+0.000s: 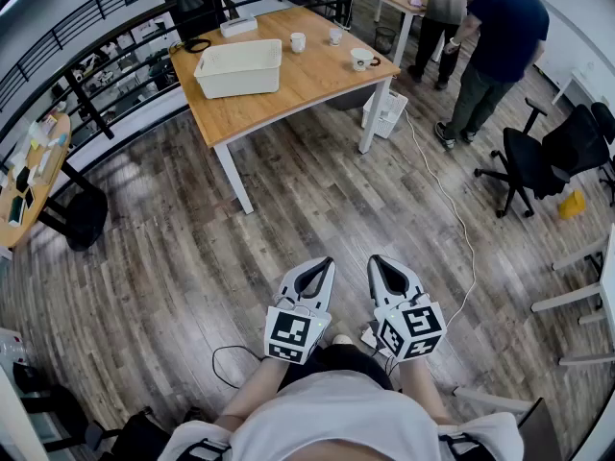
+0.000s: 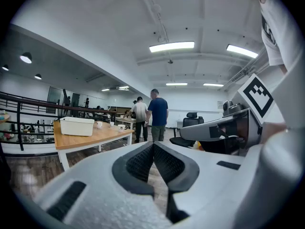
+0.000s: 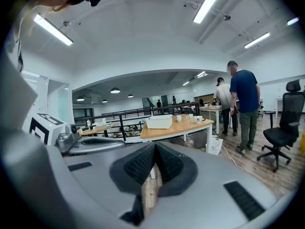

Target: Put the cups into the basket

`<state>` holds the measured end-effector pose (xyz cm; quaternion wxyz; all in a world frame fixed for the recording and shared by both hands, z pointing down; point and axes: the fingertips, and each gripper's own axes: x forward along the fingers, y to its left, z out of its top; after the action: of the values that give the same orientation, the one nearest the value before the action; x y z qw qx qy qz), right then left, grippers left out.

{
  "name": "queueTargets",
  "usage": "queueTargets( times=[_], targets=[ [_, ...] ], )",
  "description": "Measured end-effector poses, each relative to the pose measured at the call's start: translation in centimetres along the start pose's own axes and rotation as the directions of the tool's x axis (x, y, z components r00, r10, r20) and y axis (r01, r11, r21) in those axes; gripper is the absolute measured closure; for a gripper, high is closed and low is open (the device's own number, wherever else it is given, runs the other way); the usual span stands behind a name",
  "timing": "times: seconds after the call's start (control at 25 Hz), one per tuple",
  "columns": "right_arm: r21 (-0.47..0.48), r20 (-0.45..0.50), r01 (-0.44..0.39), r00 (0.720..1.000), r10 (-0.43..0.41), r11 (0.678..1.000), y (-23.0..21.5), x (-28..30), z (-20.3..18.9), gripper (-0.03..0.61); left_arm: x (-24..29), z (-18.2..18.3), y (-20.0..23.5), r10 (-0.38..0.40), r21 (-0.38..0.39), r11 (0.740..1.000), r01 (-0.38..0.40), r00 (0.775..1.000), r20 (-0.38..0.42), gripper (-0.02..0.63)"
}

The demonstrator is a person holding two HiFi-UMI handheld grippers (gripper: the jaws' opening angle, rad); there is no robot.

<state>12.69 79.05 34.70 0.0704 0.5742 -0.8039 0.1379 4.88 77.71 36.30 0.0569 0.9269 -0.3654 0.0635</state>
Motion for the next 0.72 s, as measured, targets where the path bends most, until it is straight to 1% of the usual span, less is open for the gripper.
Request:
queueTargets(
  times=[0.24,0.44,0.6,0.72],
  targets=[
    [0.056,0.027,0.031,0.999,-0.033,0.998,0.5,0.6,-0.2,0.568,-0.6,-0.4,0.6,-0.033,-0.002,0.999,0.033,0.999,-0.001,0.606],
    [0.059,0.049,0.055,0.997,-0.058,0.997,1.0,0.7,-0.2,0.566,-1.2,-0.2,1.0,-0.059,0.004,0.998,0.059,0.998,-0.002,0.606],
    [0.087,0.072,0.068,0.995,-0.074,0.994,0.8,0.8,0.2,0.566,-1.2,-0.1,1.4,-0.06,-0.005,0.998,0.06,0.998,0.001,0.606],
    [0.081,0.076,0.082,0.993,-0.088,0.993,0.6,1.1,0.4,0.566,-0.8,-0.2,1.6,-0.059,-0.015,0.998,0.059,0.998,-0.001,0.606]
  ],
)
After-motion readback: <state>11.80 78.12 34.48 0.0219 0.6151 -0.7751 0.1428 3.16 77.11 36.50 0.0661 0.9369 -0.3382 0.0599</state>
